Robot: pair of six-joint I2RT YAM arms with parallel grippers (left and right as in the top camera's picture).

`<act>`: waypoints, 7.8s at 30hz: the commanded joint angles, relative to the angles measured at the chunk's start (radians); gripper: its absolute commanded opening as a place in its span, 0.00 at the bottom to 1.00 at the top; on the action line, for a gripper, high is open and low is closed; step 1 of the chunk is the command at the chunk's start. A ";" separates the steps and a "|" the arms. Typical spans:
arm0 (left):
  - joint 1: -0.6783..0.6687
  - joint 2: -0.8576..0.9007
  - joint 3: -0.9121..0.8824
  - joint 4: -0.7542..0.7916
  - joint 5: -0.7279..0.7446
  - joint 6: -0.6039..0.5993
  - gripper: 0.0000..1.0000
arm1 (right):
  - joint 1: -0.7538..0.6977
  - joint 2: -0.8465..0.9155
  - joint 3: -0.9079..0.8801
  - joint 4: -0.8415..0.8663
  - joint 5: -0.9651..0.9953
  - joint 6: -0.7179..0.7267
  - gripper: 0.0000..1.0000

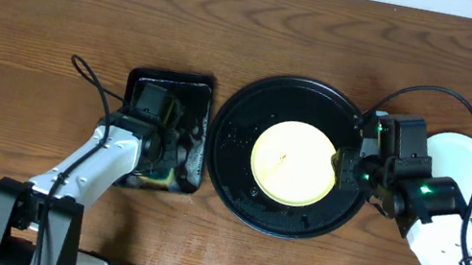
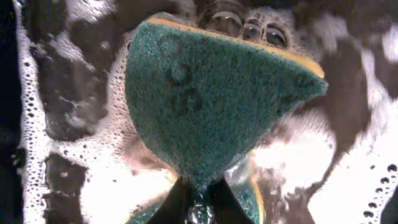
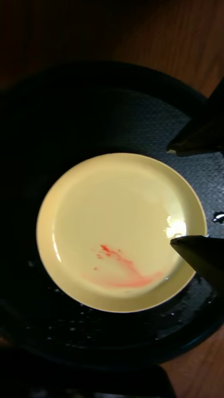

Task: Clean dirty plates on tray and stack at the side
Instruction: 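Grasp the green sponge with the left gripper and lift it, then scrub the yellow plate with the sponge in the left gripper, then return the sponge to the black rectangular tray with the left gripper, then lift the yellow plate with the right gripper and tilt it over the tray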

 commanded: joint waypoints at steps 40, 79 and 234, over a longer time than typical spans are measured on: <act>-0.534 0.253 0.405 0.188 0.312 -0.283 0.07 | -0.016 0.503 0.017 0.143 0.072 0.035 0.01; -0.533 0.492 0.509 -0.023 -0.080 -0.221 0.07 | -0.002 0.503 0.017 0.120 0.072 0.034 0.01; -0.058 -0.516 0.343 -0.436 -0.065 -0.104 0.84 | 0.680 0.367 0.085 1.177 0.536 -0.617 0.01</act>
